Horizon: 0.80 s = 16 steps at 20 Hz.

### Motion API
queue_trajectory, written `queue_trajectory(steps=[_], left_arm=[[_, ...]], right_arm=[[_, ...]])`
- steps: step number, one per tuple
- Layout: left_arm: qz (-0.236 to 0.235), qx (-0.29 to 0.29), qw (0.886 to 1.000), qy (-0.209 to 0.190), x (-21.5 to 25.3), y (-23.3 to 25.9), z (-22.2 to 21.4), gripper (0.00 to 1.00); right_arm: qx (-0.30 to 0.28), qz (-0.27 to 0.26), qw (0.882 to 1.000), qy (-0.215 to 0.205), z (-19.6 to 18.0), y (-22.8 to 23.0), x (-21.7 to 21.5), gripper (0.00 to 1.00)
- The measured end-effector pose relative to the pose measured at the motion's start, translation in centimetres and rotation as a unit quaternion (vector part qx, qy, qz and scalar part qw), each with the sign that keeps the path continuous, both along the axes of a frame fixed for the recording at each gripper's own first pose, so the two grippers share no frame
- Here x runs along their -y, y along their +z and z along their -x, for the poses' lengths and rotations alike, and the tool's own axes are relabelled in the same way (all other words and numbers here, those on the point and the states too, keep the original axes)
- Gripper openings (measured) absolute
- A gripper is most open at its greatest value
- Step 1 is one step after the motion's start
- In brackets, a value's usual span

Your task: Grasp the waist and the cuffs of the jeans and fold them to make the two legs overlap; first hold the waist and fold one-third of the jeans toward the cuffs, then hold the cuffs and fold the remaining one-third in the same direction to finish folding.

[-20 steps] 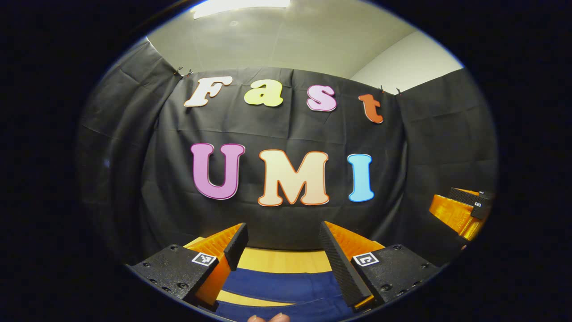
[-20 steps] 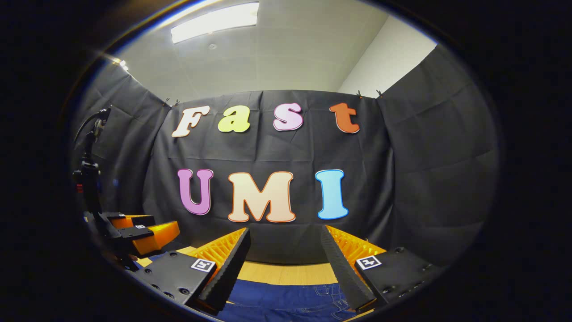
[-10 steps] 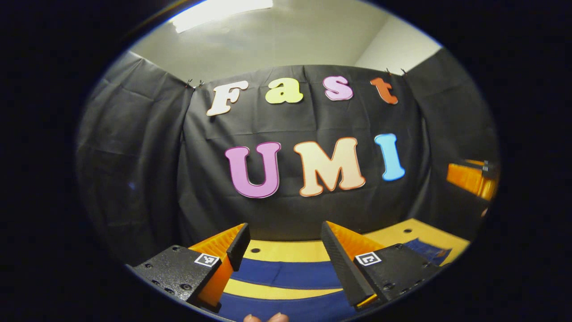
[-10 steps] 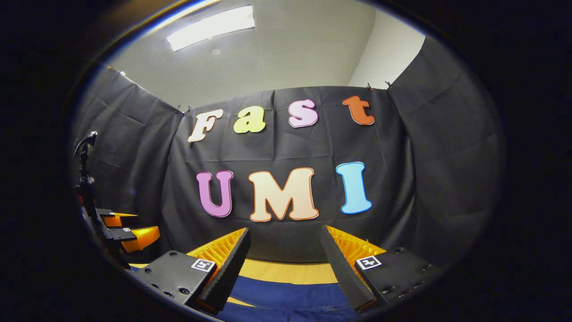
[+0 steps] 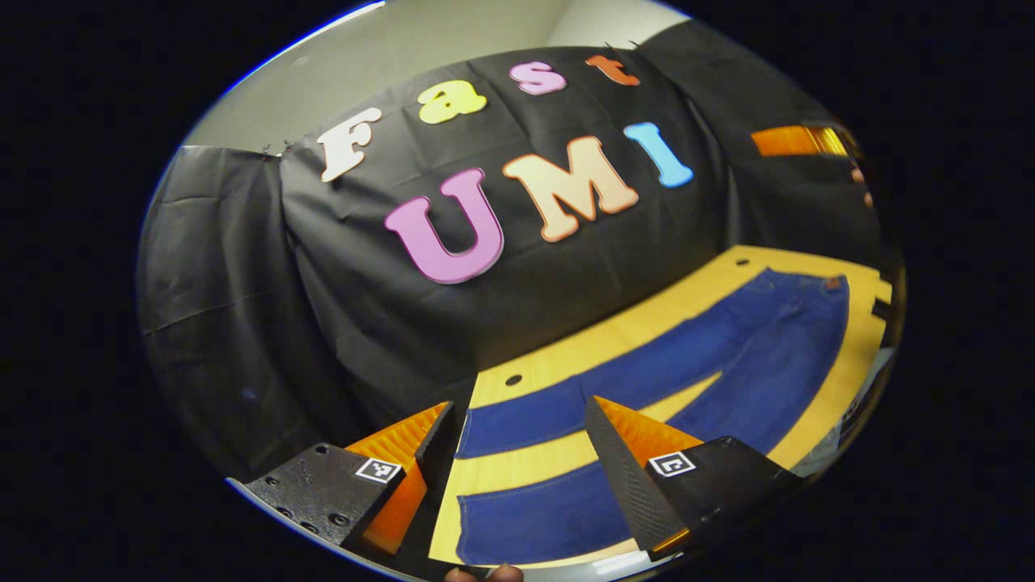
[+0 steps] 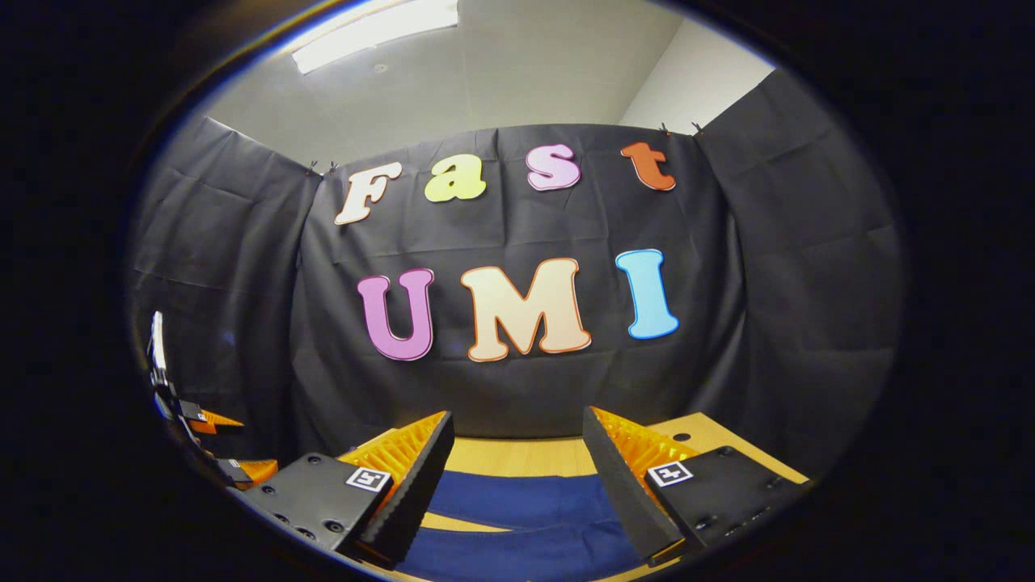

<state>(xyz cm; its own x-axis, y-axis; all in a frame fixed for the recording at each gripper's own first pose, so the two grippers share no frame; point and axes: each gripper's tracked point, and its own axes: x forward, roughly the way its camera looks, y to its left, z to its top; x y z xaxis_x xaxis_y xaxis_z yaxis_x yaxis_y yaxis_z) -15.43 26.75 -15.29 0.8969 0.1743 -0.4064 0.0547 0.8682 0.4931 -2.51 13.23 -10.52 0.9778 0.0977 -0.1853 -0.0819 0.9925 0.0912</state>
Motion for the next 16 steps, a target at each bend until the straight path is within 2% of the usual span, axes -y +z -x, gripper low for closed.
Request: queue_trajectory(steps=[3, 6, 12, 13, 16], left_arm=[[-0.011, -0.060, 0.998, -0.011, -2.4, -4.1, 3.3, 0.95], [-0.064, -0.116, 0.991, -0.031, -4.3, -7.8, 5.5, 0.96], [-0.138, -0.220, 0.963, -0.071, -6.7, -15.0, 8.4, 0.95], [-0.150, -0.234, 0.957, -0.078, -6.7, -15.8, 9.2, 0.95], [-0.183, -0.262, 0.942, -0.103, -6.6, -17.4, 10.2, 0.95]], right_arm=[[-0.012, -0.005, 1.000, -0.007, 1.4, -1.2, -1.9, 0.99], [-0.029, -0.002, 0.999, -0.015, 2.4, -2.2, -2.9, 0.99], [-0.046, 0.029, 0.998, -0.024, 4.0, -2.8, -2.8, 0.99], [-0.049, 0.034, 0.998, -0.027, 4.1, -3.0, -2.5, 0.96], [-0.059, 0.033, 0.997, -0.040, 4.4, -3.5, -1.5, 0.99]])
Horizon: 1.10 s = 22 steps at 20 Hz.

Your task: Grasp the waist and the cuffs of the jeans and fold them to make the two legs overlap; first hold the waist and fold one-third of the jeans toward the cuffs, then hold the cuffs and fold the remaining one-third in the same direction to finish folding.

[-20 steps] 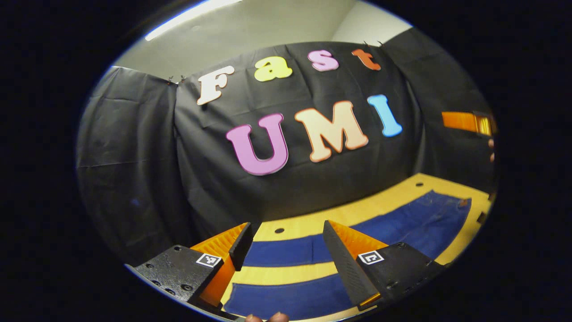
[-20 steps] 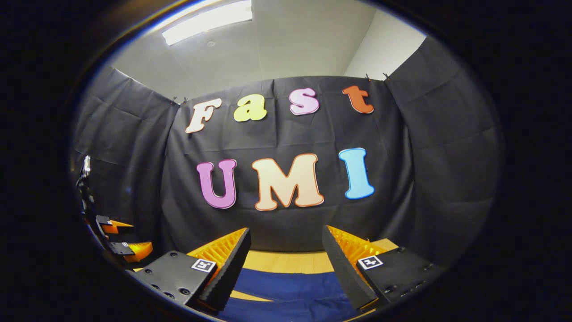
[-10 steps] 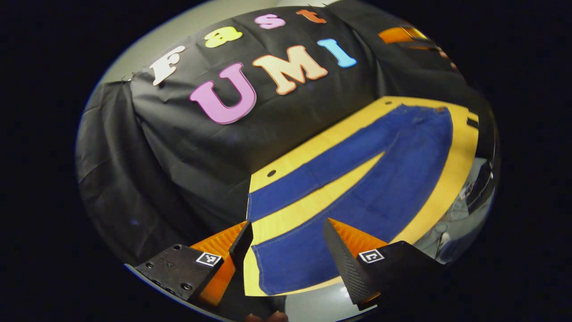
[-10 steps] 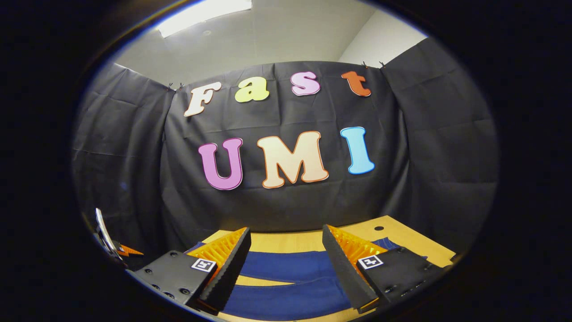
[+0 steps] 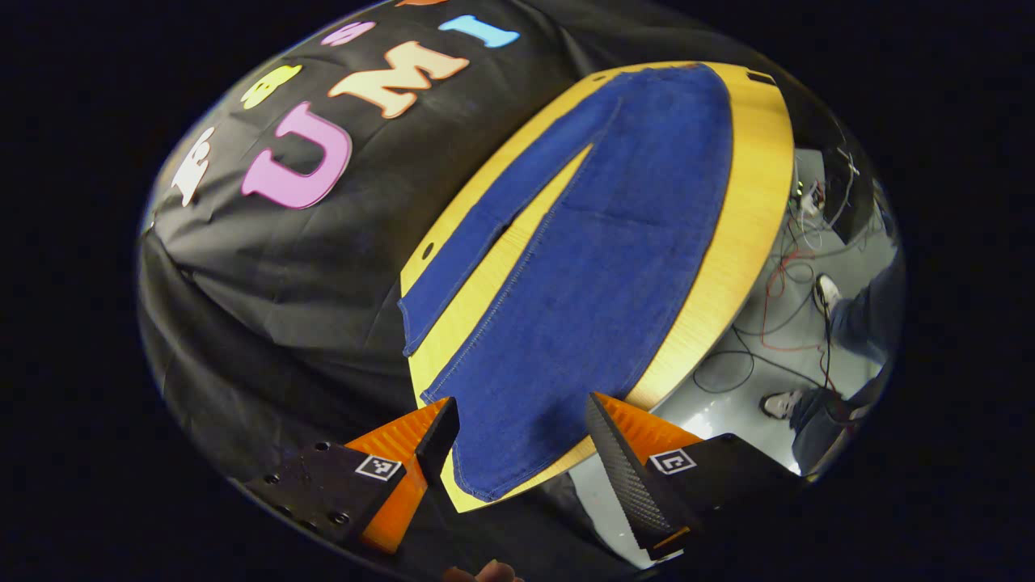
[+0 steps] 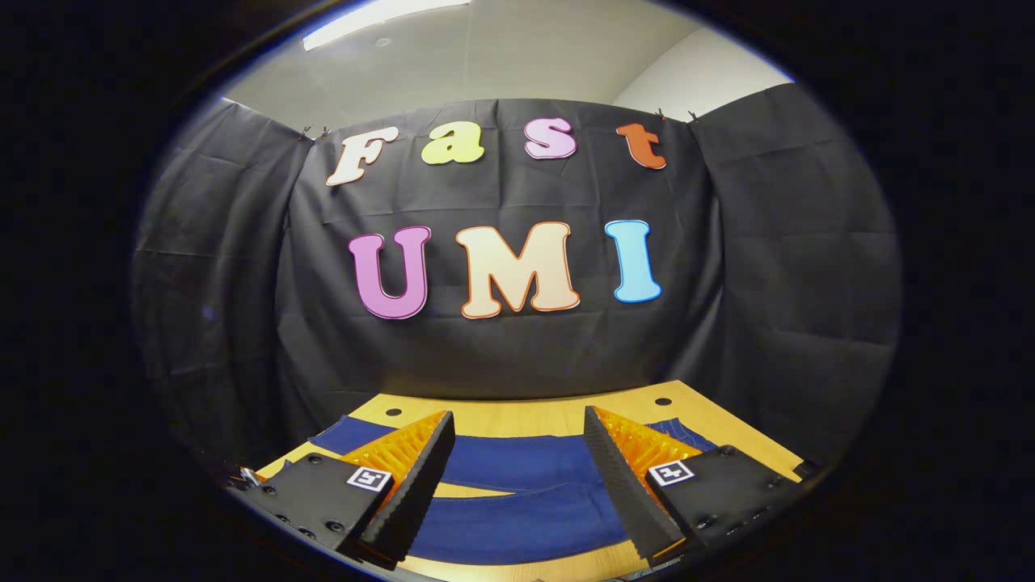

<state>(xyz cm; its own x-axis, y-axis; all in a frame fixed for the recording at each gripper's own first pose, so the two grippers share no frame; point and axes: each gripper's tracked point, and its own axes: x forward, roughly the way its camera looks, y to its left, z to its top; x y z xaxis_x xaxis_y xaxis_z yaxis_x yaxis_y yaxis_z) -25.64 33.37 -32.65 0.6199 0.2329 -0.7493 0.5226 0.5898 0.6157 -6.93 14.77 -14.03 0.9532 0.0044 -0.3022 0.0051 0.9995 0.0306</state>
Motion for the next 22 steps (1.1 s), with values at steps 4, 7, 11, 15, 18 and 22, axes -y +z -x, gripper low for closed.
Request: queue_trajectory(steps=[4, 7, 11, 15, 18, 22], left_arm=[[-0.022, -0.026, 0.999, -0.032, 0.4, -1.2, 0.9, 1.00], [-0.030, -0.039, 0.998, -0.035, 0.2, -1.7, 1.0, 0.95], [-0.037, -0.049, 0.997, -0.044, 0.3, -2.4, 0.4, 0.89], [-0.042, -0.056, 0.996, -0.060, 0.3, -3.2, -1.2, 0.88], [-0.032, -0.083, 0.994, -0.067, 0.7, -4.6, -1.2, 0.66], [-0.047, -0.114, 0.990, -0.074, 1.1, -5.2, -0.9, 0.28]], right_arm=[[-0.007, 0.001, 1.000, -0.015, 0.5, -0.6, 1.1, 0.99], [-0.011, 0.006, 1.000, -0.023, 0.7, -1.2, 1.8, 0.99], [-0.011, 0.006, 1.000, -0.029, 0.6, -1.4, 2.4, 0.99], [-0.008, 0.012, 0.999, -0.035, 0.4, -1.4, 3.6, 0.99], [-0.016, 0.015, 0.999, -0.045, 0.5, -1.5, 5.2, 0.99], [-0.024, 0.032, 0.998, -0.051, -0.1, -2.2, 8.5, 0.99]])
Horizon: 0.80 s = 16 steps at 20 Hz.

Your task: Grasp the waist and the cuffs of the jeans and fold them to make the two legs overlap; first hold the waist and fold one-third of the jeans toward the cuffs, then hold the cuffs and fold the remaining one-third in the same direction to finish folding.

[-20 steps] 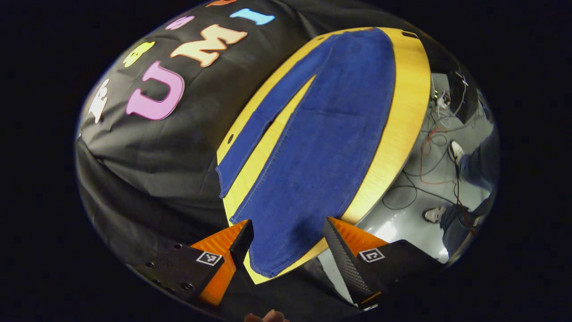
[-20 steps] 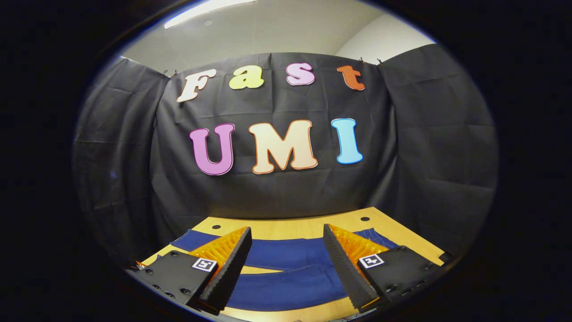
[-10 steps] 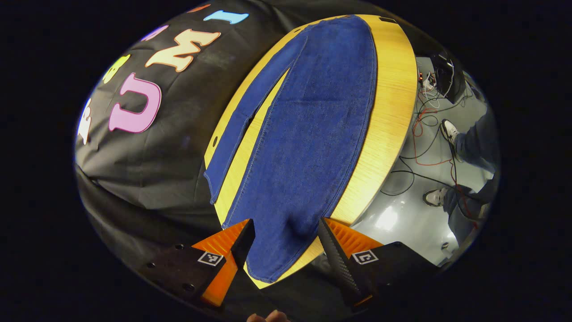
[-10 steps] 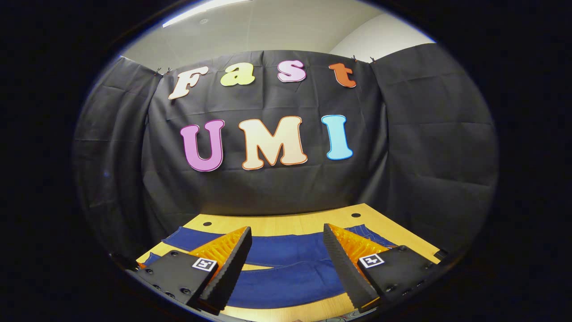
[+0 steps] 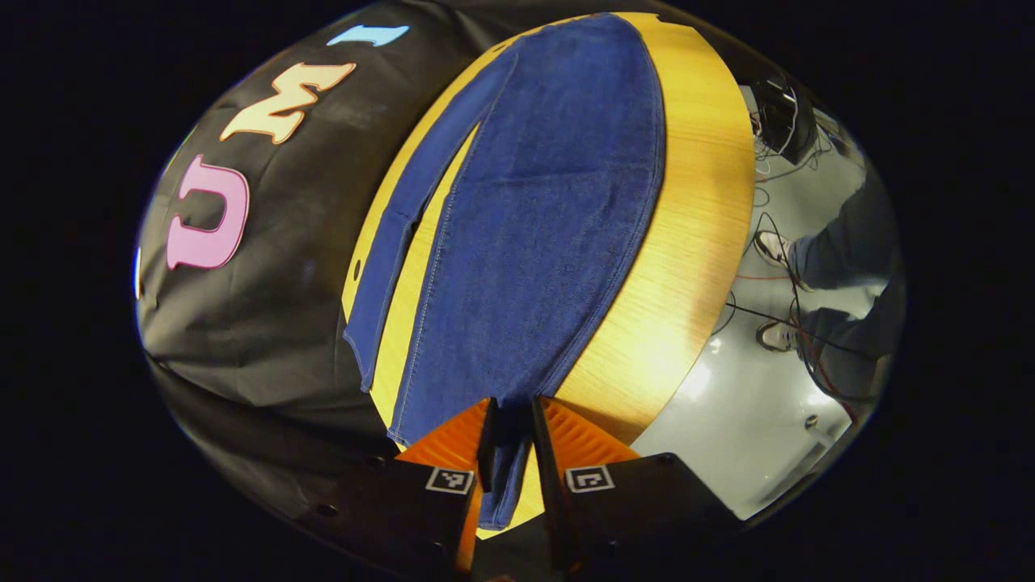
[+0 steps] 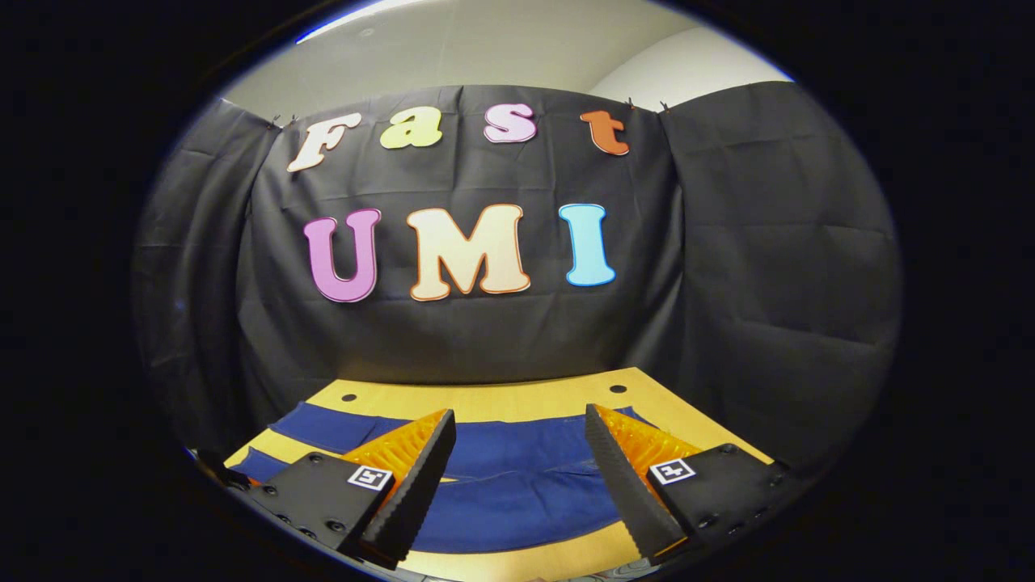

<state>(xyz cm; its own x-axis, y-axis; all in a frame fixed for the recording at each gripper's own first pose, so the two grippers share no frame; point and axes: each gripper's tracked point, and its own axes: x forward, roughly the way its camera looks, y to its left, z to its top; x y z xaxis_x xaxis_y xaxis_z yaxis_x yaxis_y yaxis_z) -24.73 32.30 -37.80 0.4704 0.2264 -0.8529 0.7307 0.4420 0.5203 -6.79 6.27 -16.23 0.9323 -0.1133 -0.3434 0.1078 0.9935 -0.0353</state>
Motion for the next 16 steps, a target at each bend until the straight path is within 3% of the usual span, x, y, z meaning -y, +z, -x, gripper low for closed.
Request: queue_trajectory(steps=[3, 5, 9, 11, 13, 16], left_arm=[[0.020, 0.008, 0.998, 0.059, 0.0, -0.3, 0.2, 0.06], [0.020, 0.013, 0.996, 0.083, 0.0, -0.2, 0.2, 0.02], [-0.006, -0.002, 0.996, 0.087, 0.1, -0.4, 0.3, 0.00], [-0.010, -0.015, 0.996, 0.090, 0.1, -0.4, 0.3, 0.00], [-0.014, -0.022, 0.994, 0.102, 0.1, -0.3, 0.4, 0.00], [-0.030, -0.025, 0.992, 0.118, 0.1, -0.4, 0.3, 0.00]], right_arm=[[-0.019, 0.025, 0.999, 0.016, -1.0, -1.6, 2.6, 0.99], [-0.047, 0.062, 0.996, 0.031, -1.2, -3.2, 5.0, 0.97], [-0.095, 0.155, 0.981, 0.065, -0.6, -6.1, 10.3, 0.99], [-0.111, 0.225, 0.963, 0.098, 0.0, -7.2, 12.6, 0.99], [-0.129, 0.291, 0.937, 0.142, 0.5, -8.7, 14.2, 0.99], [-0.158, 0.347, 0.903, 0.197, 1.7, -12.5, 16.1, 0.99]])
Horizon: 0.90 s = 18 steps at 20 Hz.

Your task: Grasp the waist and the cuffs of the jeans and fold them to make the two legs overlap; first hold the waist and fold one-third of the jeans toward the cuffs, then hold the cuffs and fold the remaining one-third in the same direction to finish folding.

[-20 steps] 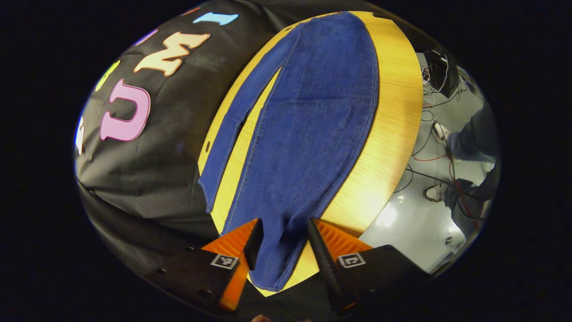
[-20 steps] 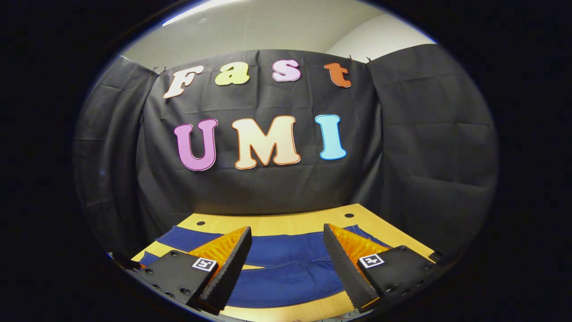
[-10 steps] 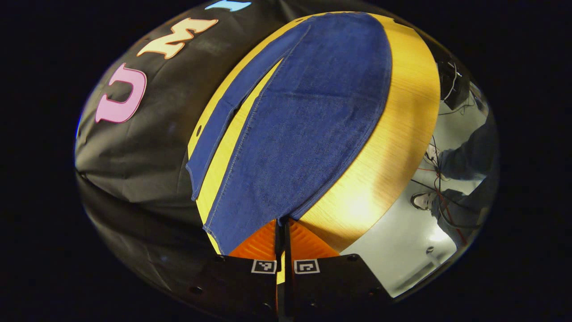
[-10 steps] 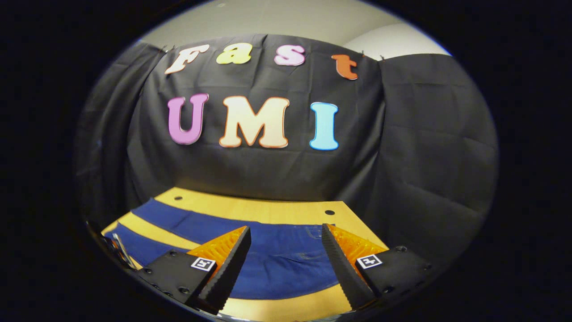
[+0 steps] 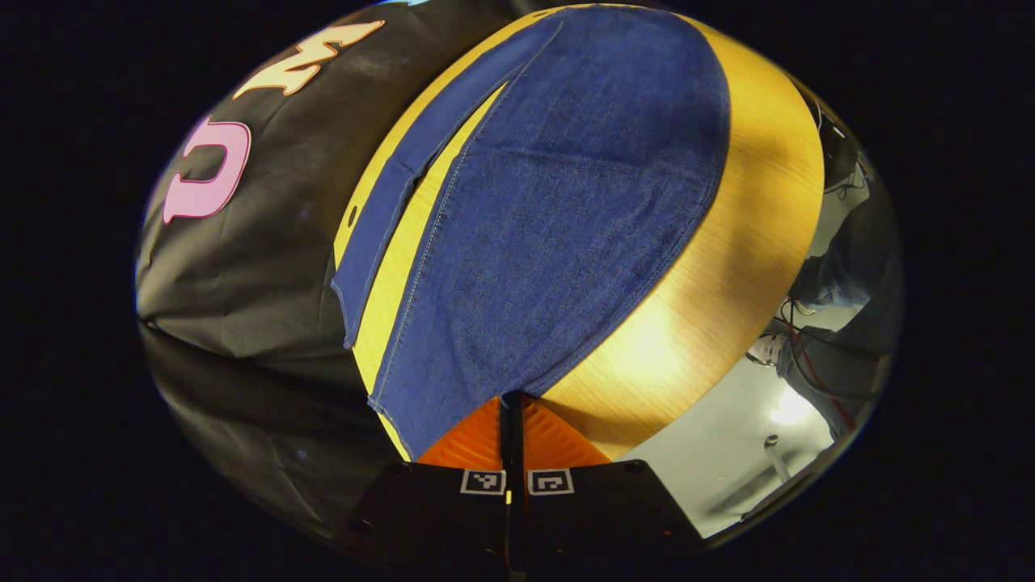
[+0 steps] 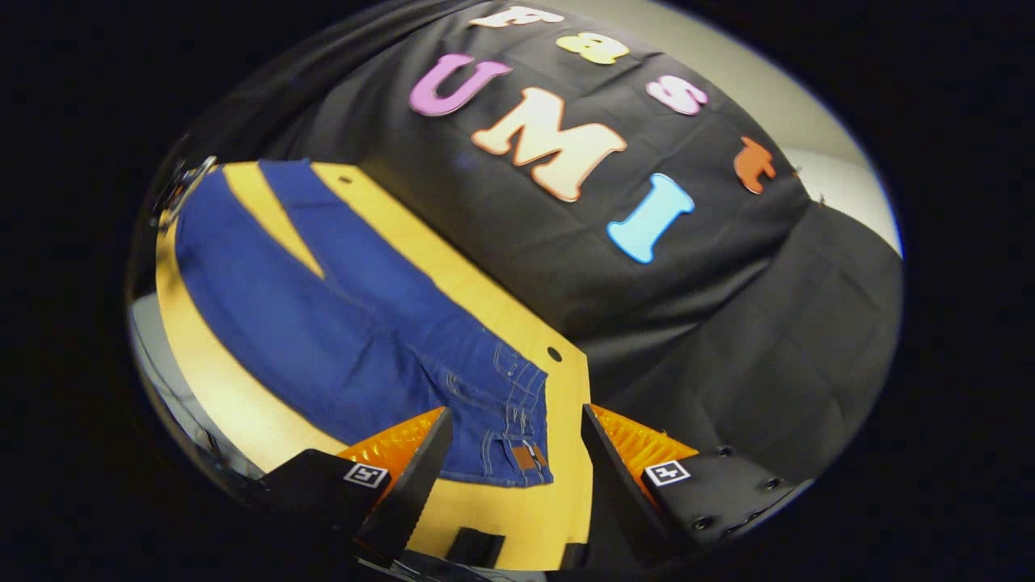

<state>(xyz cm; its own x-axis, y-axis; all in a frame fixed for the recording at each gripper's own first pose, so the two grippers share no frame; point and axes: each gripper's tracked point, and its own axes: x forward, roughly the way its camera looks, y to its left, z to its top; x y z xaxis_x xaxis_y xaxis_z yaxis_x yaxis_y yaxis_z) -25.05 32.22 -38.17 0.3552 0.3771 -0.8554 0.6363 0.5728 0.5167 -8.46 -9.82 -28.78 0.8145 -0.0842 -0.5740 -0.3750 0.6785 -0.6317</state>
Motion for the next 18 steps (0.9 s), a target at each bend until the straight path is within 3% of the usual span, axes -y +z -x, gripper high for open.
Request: queue_trajectory(steps=[7, 13, 16, 18], left_arm=[[-0.031, -0.006, 0.999, 0.013, -0.1, 0.0, 0.0, 0.00], [-0.068, 0.000, 0.998, 0.016, -0.3, -0.1, -0.2, 0.00], [-0.087, -0.002, 0.996, 0.010, -0.3, -0.2, -0.3, 0.00], [-0.089, -0.004, 0.996, 0.012, -0.3, -0.2, -0.3, 0.00]], right_arm=[[-0.081, 0.084, 0.990, 0.077, 2.8, -7.4, 5.6, 1.00], [-0.155, 0.160, 0.961, 0.162, 4.0, -12.9, 8.8, 0.99], [-0.145, 0.187, 0.946, 0.223, 3.0, -13.4, 7.5, 0.96], [-0.147, 0.197, 0.940, 0.237, 2.2, -14.9, 7.6, 0.93]])
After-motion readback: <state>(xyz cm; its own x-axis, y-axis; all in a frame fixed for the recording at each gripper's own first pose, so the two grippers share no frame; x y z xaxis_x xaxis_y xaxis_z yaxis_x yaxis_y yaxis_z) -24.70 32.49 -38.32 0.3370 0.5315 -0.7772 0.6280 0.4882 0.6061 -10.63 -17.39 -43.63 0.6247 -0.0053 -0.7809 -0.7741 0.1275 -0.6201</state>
